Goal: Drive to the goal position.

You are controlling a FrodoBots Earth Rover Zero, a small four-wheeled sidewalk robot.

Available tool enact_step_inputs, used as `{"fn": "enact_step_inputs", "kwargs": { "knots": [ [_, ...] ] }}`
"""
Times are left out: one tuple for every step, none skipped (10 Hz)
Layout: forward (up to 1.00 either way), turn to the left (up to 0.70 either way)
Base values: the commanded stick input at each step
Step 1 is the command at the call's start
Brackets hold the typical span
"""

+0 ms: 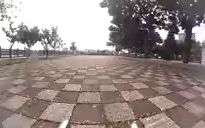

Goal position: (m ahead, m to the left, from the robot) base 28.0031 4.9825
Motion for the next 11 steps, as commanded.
{"fn": "enact_step_inputs", "kwargs": {
  "knots": [
    [1.00,0.00],
    [1.00,0.00],
    [1.00,0.00],
    [1.00,0.00],
    [1.00,0.00],
    [1.00,0.00],
    [1.00,0.00],
    [1.00,0.00],
    [1.00,0.00],
    [1.00,0.00],
    [1.00,0.00]
  ]
}}
